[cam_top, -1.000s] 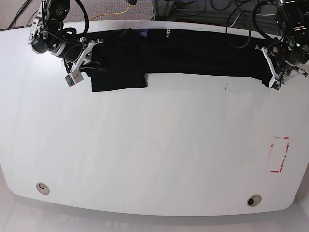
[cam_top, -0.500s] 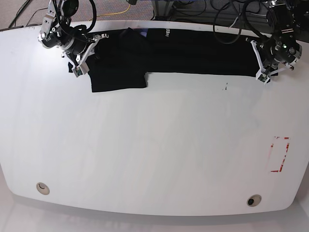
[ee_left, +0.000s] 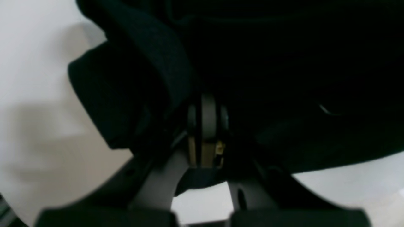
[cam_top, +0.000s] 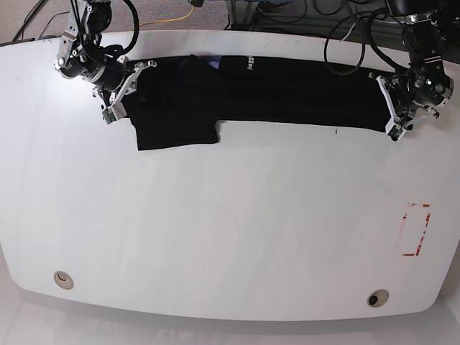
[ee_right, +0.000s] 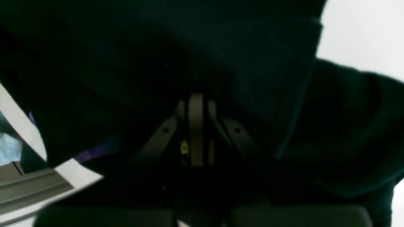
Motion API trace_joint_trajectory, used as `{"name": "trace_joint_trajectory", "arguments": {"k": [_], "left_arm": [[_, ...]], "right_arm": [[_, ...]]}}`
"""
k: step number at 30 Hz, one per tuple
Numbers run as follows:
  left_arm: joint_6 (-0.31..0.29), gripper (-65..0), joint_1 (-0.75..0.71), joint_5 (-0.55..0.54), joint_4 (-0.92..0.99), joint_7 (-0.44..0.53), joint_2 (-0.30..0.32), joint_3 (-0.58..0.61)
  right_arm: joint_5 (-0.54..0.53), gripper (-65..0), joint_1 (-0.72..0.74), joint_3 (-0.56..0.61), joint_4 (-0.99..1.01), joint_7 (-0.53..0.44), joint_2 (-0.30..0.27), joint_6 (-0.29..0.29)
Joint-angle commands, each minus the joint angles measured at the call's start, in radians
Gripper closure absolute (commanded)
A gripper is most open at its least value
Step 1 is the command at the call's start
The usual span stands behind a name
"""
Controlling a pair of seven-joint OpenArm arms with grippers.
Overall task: Layout the t-shirt on the table in an organized manner, then fold the t-shirt properly
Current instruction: 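Grasp the folded edge with both grippers and pull it taut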
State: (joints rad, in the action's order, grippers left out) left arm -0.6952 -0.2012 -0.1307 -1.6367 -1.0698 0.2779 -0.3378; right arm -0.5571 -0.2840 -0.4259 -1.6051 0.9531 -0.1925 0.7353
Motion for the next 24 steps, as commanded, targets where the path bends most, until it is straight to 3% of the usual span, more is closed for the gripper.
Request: {"name": "trace_joint_trajectory", "arguments": {"k": [1,13,19,24], "left_arm": [[-0.003,-0.1,0.036,-0.004,0.057,-0.010,-0.012,0.039],[-0.003,-0.1,0.207,-0.005,0.200,-0.013,-0.013,0.095],[-0.003,-0.3,0.230,-0.010,0.194,-0.017,-0.013,0.104],[-0.003,-0.4,0.260,-0.014,0.111,-0.082,-0.013,0.099]], "right_arm": [[0.098,-1.6,0.036,-0.008,0.047,0.047,-0.037,-0.037],[0.096,-1.6,0.185,-0.004,0.190,0.020,-0.108,-0.037],[0.096,-1.7,0.205,-0.001,0.191,0.020,-0.111,-0.037],[0.098,-1.7,0.220,-0.001,0.196,0.022,-0.108,-0.037]]}}
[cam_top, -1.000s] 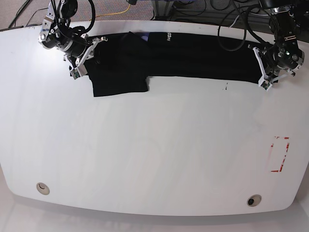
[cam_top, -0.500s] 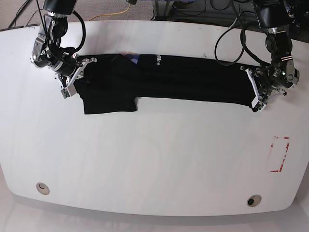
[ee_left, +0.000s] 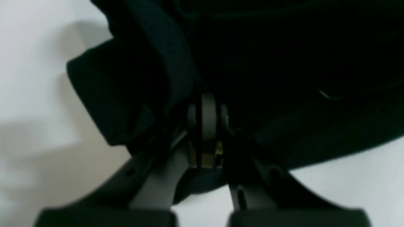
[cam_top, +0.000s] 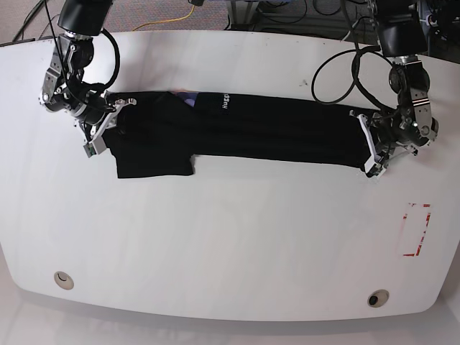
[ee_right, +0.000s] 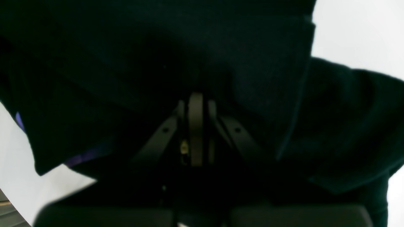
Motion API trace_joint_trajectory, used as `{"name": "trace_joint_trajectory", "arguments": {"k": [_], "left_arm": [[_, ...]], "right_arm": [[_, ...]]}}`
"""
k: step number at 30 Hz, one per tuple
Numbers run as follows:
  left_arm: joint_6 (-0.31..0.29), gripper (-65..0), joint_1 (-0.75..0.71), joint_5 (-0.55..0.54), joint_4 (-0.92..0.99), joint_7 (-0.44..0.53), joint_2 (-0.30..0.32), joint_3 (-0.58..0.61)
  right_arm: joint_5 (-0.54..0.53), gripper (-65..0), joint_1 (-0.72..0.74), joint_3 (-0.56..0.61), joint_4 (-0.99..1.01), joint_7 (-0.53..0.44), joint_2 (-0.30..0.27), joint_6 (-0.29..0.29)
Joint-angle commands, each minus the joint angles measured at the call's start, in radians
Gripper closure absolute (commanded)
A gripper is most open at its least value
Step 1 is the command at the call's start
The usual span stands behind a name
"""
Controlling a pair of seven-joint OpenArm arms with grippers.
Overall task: Layout the t-shirt on the table in an organized manner, then fold the t-shirt properly
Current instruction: 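Grasp the folded edge with both grippers and pull it taut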
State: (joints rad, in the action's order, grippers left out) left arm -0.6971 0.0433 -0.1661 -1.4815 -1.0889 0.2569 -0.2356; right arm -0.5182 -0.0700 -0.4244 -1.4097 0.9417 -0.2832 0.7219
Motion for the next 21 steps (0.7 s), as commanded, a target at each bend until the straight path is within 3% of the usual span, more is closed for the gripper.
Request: {"name": "trace_joint_trajectory", "arguments": {"k": [1,6,8,17,21], "left_arm": [[-0.001,-0.4,0.022,0.018,-0.071,-0.084,0.008,-0.003],[-0.001,-1.0,0.059,-0.039,-0.170,-0.159,0.009,-0.005],[-0.001,-4.0,0.079,-0.062,-0.196,-0.191,0.012,-0.005],[-0.001,-37.1,0.137,-0.080,-0.255,-0.251,0.012,-0.041],[-0.001,-45.0,0.163,-0.077,-0.235,-0.247,0.012,-0.052]], "right_arm": [[0.059,-1.7,0.006,-0.003,0.000,0.033,-0.017,-0.024],[0.059,-1.7,0.006,-0.003,0.000,0.033,-0.015,-0.024],[0.057,-1.7,0.006,-0.003,-0.001,0.033,-0.014,-0.024],[0.057,-1.7,0.006,-0.003,0.000,0.033,-0.014,-0.024],[0.057,-1.7,0.005,-0.003,0.000,0.033,-0.014,-0.024]]}}
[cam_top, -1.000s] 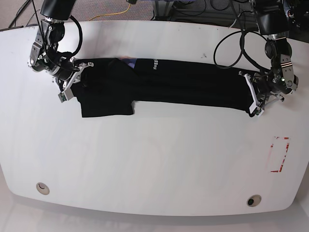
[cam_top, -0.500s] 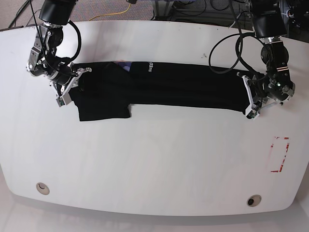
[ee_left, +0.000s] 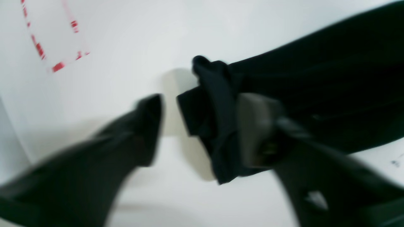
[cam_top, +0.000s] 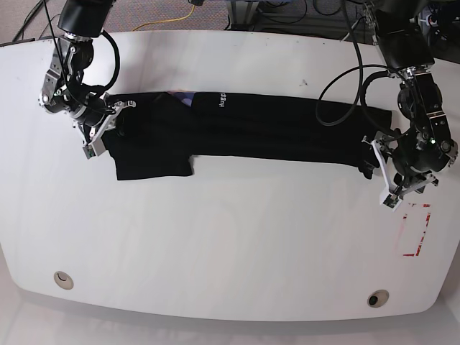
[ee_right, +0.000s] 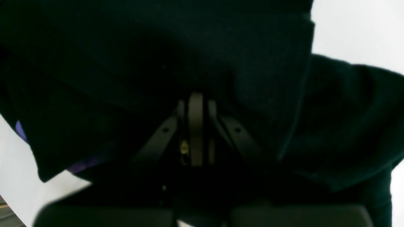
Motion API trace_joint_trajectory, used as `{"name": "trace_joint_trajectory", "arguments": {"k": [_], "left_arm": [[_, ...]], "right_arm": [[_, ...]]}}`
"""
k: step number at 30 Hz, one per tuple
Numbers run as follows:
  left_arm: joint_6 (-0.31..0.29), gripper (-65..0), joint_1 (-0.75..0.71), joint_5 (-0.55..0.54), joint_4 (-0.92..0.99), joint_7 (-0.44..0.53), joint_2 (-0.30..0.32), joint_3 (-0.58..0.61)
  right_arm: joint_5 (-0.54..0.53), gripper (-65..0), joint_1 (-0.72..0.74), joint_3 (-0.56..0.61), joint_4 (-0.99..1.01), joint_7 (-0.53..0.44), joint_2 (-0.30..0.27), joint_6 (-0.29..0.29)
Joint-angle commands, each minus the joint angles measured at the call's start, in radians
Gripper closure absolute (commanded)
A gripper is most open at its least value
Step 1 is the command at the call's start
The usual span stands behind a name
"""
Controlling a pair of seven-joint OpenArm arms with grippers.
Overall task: Layout the t-shirt on the table in an organized manner, then fold the t-shirt properly
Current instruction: 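Grasp the folded edge with both grippers and pull it taut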
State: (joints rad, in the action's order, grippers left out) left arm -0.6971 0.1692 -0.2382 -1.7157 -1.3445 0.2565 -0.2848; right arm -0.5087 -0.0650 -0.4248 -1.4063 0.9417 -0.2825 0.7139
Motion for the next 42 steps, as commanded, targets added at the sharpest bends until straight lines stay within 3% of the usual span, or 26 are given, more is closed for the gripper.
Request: {"name": "trace_joint_trajectory", "arguments": {"k": [1,21,27,33,36,42], "left_arm": [[-0.001,-46.1,0.045,-0.005,0.019,0.009,0.011,-0.003],[-0.001,-45.0,0.071,-0.008,0.317,0.159,0.007,-0.003],[-0.001,-34.2,0.071,-0.006,0.369,0.237,0.004,-0.001],[-0.001,-15.1,0.072,-0.006,0.395,0.265,-0.021,-0.001],[-0.001,-11.9,0.077,-0.006,0.394,0.265,-0.021,-0.001],[-0.001,-11.5,0.086,-0.006,0.391,0.265,-0.021,-0.001]], "right_arm": [[0.048,-1.7,0.000,-0.003,-0.003,0.033,-0.014,-0.016],[0.045,-1.7,-0.003,-0.003,-0.005,0.033,-0.014,-0.016],[0.043,-1.7,-0.005,-0.003,-0.005,0.033,-0.014,-0.016],[0.043,-1.7,-0.005,-0.004,-0.005,0.032,-0.014,-0.016],[0.043,-1.7,-0.005,-0.004,-0.005,0.032,-0.013,-0.016],[0.043,-1.7,-0.005,-0.004,-0.005,0.032,-0.013,-0.016]]}}
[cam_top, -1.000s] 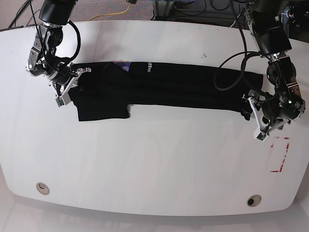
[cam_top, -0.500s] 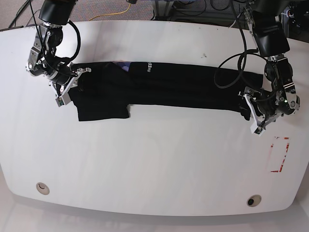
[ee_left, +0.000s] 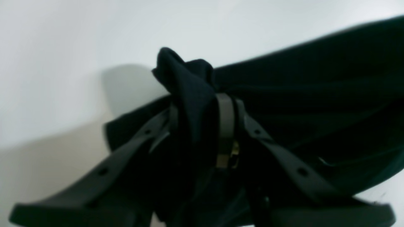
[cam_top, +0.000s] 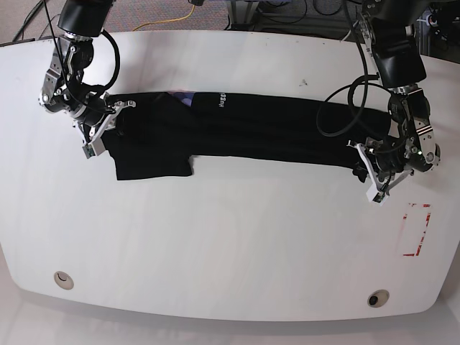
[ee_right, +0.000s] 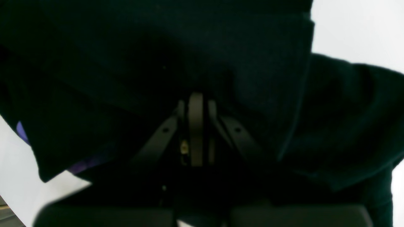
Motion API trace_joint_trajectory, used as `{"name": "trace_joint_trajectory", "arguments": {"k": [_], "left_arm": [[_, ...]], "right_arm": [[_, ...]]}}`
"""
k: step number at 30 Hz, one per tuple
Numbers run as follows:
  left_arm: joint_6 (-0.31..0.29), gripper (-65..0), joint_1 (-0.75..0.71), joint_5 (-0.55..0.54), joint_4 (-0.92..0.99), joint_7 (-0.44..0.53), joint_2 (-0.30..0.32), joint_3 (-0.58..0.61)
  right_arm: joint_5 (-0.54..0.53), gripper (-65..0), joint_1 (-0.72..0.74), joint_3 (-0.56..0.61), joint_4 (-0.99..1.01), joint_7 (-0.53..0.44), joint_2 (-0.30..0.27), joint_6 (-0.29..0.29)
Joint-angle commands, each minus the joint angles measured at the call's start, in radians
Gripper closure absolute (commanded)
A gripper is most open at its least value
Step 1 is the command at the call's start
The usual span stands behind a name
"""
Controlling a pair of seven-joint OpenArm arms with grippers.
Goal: Layout the t-shirt on the table in an organized manner, then fold the t-shirt properly
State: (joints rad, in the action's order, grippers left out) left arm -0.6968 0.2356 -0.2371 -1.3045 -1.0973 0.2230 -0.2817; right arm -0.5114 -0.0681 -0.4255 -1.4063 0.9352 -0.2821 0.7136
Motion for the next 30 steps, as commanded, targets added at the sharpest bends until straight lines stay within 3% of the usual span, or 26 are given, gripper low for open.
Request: {"name": "trace_joint_trajectory", "arguments": {"k": [1,5,9,30], "left_arm": [[-0.001,-11.5,0.020,-0.008,-0.020,0.018,0.013,-0.004],[-0.001,-9.6,0.020,-0.012,-0.022,0.018,0.013,-0.008],[-0.001,0.0,0.021,-0.012,-0.031,0.018,0.013,-0.009],[-0.001,0.0,-0.150,-0.012,-0.396,0.012,0.019,-0.012]], "right_arm": [[0.046,-1.7,-0.002,-0.003,-0.005,0.038,-0.013,-0.015],[0.046,-1.7,-0.002,-0.003,-0.003,0.038,-0.013,-0.015],[0.046,-1.7,-0.002,-0.003,-0.003,0.038,-0.013,-0.015],[0.046,-1.7,0.000,-0.003,-0.001,0.038,-0.013,-0.015]]}}
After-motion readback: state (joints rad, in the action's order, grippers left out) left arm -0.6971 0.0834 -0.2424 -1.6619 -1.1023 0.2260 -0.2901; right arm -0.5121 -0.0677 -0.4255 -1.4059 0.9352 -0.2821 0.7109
